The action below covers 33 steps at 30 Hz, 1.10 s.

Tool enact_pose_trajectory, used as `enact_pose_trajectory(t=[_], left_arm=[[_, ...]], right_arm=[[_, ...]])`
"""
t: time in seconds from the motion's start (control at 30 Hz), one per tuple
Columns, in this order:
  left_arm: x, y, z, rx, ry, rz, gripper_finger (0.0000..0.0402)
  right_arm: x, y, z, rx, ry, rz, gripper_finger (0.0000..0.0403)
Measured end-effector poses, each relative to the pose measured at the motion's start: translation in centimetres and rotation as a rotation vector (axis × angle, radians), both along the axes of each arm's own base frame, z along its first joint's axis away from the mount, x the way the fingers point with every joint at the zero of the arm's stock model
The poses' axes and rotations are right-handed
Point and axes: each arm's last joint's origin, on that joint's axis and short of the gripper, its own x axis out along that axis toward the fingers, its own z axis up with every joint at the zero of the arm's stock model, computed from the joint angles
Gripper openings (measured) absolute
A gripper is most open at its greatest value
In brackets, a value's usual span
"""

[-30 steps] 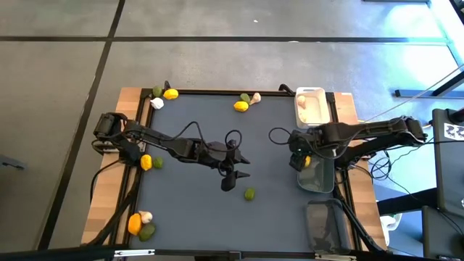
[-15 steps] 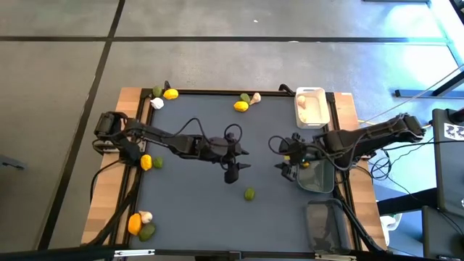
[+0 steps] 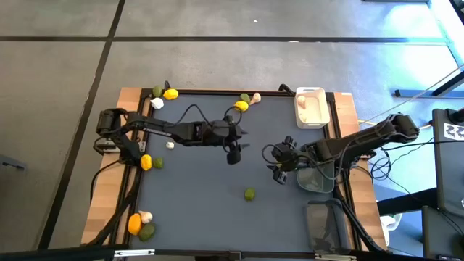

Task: Sort produce into baskets
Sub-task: Put the yellow lemon into the gray bin

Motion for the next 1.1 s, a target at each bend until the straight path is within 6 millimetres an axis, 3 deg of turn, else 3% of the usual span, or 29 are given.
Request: enact_pose_trajectory(t=[0.27,0.57,1.1], left_arm=[[-0.5,3.7,-0.1,0.06,0.023,0.086,0.0233],[-1.0,8.8,-2.0,0.046,0.054,0.227,0.0233],[-2.2,14.3,-5.9,-0.01,0.153,0.288,0.0233]], right_arm=[[1.4,0.4,-1.7,-0.038,0.017,0.029,0.0301],[2.1,0.5,-2.6,-0.078,0.032,0.036,0.0301],[2.1,0.4,-2.5,-0.094,0.026,0.023,0.0301]])
